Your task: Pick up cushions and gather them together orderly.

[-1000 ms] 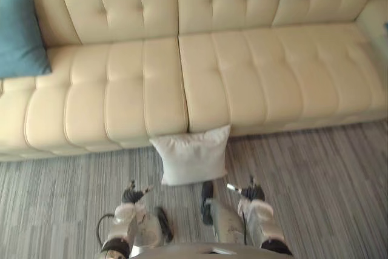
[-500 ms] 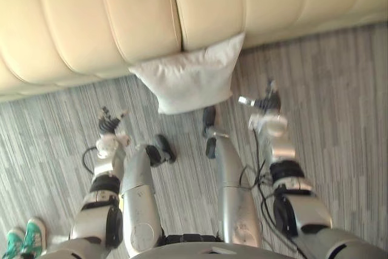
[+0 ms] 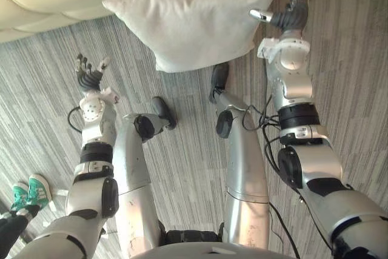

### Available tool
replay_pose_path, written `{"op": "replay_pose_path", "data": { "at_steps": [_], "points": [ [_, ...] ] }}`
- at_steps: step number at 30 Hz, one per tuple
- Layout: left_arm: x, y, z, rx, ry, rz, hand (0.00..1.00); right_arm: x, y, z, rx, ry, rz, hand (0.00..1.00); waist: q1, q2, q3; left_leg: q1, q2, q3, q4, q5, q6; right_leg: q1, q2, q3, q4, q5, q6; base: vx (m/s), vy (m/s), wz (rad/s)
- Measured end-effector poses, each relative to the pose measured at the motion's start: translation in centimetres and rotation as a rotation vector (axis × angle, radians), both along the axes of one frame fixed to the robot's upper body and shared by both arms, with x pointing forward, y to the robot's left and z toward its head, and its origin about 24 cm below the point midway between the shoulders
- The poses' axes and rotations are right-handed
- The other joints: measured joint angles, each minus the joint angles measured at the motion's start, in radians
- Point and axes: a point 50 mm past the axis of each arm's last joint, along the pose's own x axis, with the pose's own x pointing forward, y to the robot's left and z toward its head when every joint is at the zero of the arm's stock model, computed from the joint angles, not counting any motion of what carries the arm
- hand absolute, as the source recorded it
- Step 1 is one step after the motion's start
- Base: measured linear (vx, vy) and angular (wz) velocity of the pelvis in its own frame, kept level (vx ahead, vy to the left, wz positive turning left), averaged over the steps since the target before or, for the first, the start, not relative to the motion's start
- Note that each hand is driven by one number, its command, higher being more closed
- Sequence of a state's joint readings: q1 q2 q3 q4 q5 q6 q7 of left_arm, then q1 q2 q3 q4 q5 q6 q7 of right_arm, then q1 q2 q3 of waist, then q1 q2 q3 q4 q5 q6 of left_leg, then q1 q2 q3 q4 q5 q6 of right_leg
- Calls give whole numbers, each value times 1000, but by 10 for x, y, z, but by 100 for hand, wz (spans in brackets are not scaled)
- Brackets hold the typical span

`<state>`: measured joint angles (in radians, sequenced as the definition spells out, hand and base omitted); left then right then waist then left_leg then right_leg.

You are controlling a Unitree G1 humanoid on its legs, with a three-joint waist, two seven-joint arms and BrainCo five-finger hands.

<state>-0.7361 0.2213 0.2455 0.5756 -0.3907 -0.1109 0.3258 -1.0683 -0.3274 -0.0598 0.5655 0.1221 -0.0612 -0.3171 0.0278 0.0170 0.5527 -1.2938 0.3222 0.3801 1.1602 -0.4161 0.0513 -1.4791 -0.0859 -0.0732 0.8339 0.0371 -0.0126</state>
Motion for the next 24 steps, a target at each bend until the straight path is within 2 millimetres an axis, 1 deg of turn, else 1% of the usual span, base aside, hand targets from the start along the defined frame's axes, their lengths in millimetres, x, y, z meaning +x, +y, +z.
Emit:
{"op": "replay_pose_path", "data": {
  "at_steps": [1, 2, 3, 4, 5, 6, 7, 8, 9, 10, 11, 13, 14, 17, 21, 24],
  "points": [
    [2, -6, 11, 17, -34, -15, 0, 0, 8, 8, -21, -19, 17, 0, 0, 0, 0, -25, 0, -5, 11, 4, -5, -24, -2, -1, 16, 1, -2, -56, -24, 9],
    [3, -10, 16, 24, -48, -23, 0, 0, 11, 11, -25, -28, 24, 0, 0, 0, 0, -35, 0, -7, 17, 6, -7, -34, -4, -1, 25, 1, -3, -88, -39, 15],
    [5, -22, 35, 47, -109, -51, 0, -1, 20, 20, -33, -54, 28, 0, -2, 1, 1, -65, 0, -13, 35, 7, -8, -65, -12, -3, 52, 4, -9, -54, -25, 14],
    [6, -26, 40, 53, -127, -60, 0, -2, 21, 22, -26, -60, 26, 0, -2, 2, 1, -75, 0, -18, 43, 7, -8, -72, -13, -4, 60, 3, -10, -70, -25, 15],
    [6, -32, 51, 62, -161, -71, 0, -2, 26, 25, -16, -70, 33, 100, -4, 2, 1, -90, 0, -24, 52, 7, -8, -84, -14, -8, 67, 1, -9, -53, -13, 7],
    [6, -36, 56, 67, -177, -78, 0, -3, 27, 26, -13, -75, 35, 100, -4, 2, 1, -97, 0, -26, 55, 7, -8, -89, -15, -9, 70, 1, -8, -91, -15, 4],
    [6, -44, 66, 84, -208, -92, 100, -4, 31, 29, 2, -91, 36, 100, -5, 2, 1, -109, 1, -27, 66, 6, -6, -100, -15, -8, 76, 0, -7, -82, -11, 0],
    [6, -47, 73, 89, -230, -95, 100, -5, 34, 29, 7, -97, 42, 100, -7, 2, 1, -114, 2, -29, 68, 6, -6, -104, -15, -8, 76, -2, -4, -105, -12, -5],
    [5, -53, 80, 96, -259, -96, 100, -7, 41, 30, 20, -109, 58, 100, -12, 2, 1, -124, 4, -34, 76, 4, -3, -110, -14, -11, 76, -1, -4, -79, -8, -4],
    [5, -57, 84, 104, -268, -96, 100, -7, 44, 30, 28, -111, 65, 100, -15, 2, 1, -128, 4, -36, 80, 3, -1, -113, -14, -12, 75, -1, -4, -106, -15, -1],
    [5, -65, 91, 117, -286, -104, 100, -8, 51, 30, 41, -114, 81, 100, -20, 2, 1, -138, 4, -41, 79, 4, 2, -118, -14, -16, 70, 0, -2, -110, -22, 1],
    [4, -74, 98, 135, -307, -112, 100, -12, 62, 33, 67, -135, 114, 100, -28, 2, 1, -148, 4, -44, 78, 3, 8, -124, -13, -19, 64, 4, -5, -102, -29, -1],
    [4, -78, 102, 132, -319, -113, 100, -13, 68, 34, 82, -144, 131, 100, -33, 2, 1, -151, 5, -44, 79, 7, 2, -128, -12, -20, 64, 8, -10, -99, -47, -4],
    [3, -89, 110, 116, -336, -118, 100, -14, 72, 34, 122, -152, 168, 100, -35, 3, 1, -152, 8, -48, 80, 11, -4, -129, -7, -23, 66, 10, -17, -75, -46, -2],
    [3, -89, 113, 112, -329, -93, 100, -18, 77, 36, 166, -166, 221, 100, -34, 3, 0, -156, 16, -53, 84, 12, -7, -130, 5, -25, 62, 13, -21, -79, -55, -6],
    [2, -83, 116, 120, -330, -66, 100, -22, 76, 37, 201, -182, 249, 100, -35, 3, 0, -160, 19, -57, 86, 12, -8, -130, 7, -29, 59, 15, -24, -75, -49, -4]
  ]
}}
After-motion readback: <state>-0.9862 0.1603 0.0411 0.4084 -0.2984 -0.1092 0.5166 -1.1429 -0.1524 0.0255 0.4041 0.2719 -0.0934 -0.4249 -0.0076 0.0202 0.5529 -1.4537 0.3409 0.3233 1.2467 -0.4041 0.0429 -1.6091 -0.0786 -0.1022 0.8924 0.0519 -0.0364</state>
